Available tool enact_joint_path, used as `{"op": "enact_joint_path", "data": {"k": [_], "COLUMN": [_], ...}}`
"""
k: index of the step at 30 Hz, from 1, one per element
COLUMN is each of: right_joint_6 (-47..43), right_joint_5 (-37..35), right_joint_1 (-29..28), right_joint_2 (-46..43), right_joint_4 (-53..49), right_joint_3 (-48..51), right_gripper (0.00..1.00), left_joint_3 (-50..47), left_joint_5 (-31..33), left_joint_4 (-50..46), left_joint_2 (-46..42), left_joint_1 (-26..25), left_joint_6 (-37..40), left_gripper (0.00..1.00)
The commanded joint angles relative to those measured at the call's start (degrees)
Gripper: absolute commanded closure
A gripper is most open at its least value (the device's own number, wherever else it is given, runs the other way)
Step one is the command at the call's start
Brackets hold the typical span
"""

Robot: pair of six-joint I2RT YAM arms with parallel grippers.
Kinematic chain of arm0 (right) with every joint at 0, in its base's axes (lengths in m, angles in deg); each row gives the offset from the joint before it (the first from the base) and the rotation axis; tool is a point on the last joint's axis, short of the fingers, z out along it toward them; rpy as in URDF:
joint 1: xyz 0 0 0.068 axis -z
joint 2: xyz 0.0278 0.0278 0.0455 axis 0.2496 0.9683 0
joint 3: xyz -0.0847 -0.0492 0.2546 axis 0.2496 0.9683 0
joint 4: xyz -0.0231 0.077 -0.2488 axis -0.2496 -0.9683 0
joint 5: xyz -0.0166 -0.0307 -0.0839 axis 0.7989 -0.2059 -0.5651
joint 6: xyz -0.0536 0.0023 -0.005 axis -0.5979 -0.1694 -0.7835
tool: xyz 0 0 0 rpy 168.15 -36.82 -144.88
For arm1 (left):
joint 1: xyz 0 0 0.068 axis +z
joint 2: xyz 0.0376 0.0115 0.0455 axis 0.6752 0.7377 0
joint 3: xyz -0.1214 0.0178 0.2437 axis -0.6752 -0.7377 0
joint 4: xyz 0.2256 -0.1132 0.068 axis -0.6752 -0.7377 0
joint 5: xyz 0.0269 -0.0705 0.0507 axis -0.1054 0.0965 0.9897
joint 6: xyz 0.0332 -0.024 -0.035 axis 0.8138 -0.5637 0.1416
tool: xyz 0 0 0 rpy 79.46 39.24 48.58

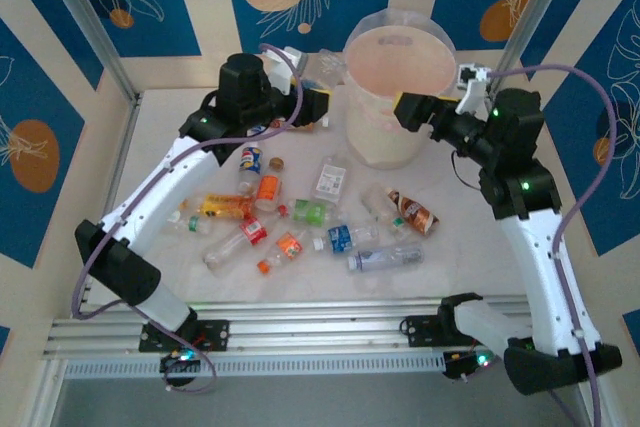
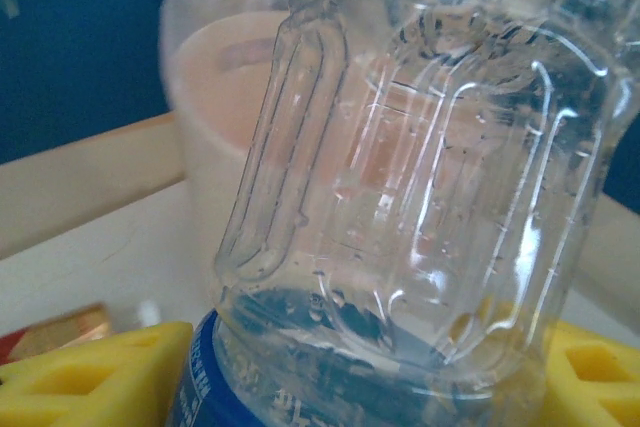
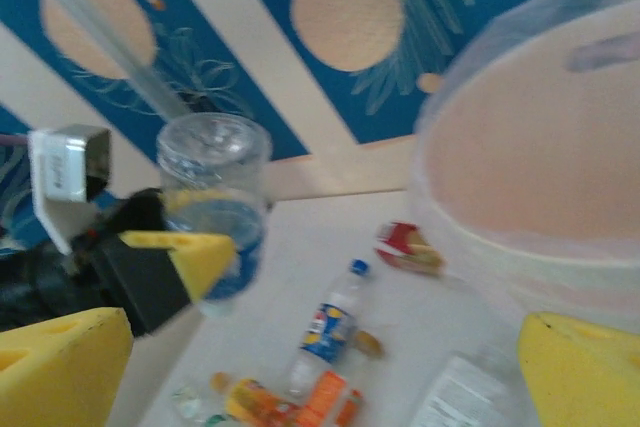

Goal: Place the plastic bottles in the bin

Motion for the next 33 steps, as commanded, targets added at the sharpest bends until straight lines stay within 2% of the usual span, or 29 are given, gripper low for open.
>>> {"op": "enact_joint_path", "data": {"k": [1,8,16,22,27,29,31,33], "right_joint_6": [5.2,1.4,1.0,-0.2,-1.4,-1.8,-2.4,-3.4], "right_joint_5": [9.5,8.9,7.8,7.0,5.8,5.0,3.8,2.0], "right_joint_1": [-1.2,-6.4,-8.4,-9.6,-10.2,-10.3,-10.3,-10.3], "right_joint_2": [4.4,11.4,15.1,18.4,19.5,19.6,19.5,19.4], "right_joint_4": [5.7,5.1,5.4,4.6,4.7,4.5,4.2,4.1], "right_joint_3": [-4.1,-10.7,-12.4,-14.7,-15.3,-15.4,-15.7,-16.2], "right_gripper": [0.01,0.01,0.00,0.08,0.21,0.33,0.45,0.49], "left_joint_3": [-0.2,2.2,3.9,4.0,4.1,4.0,4.0,3.5], "left_joint_5": [-4.4,-7.1,-8.7,-9.5,-9.8,-9.0,-7.9,-6.3], "left_joint_4": [6.7,8.6,8.2,8.2,8.1,7.9,7.5,7.5], "left_joint_2": [-1.2,1.9,2.8,2.5,2.5,2.3,2.1,1.4], "left_joint_1": [-1.8,-4.1,-6.0,-6.8,-7.0,-7.0,-7.0,-7.0], "left_joint_6": [1.9,2.5,3.5,4.2,4.7,4.8,4.9,4.8], "left_gripper": [0.66,0.66,0.65,0.65,0.61,0.52,0.38,0.09]}}
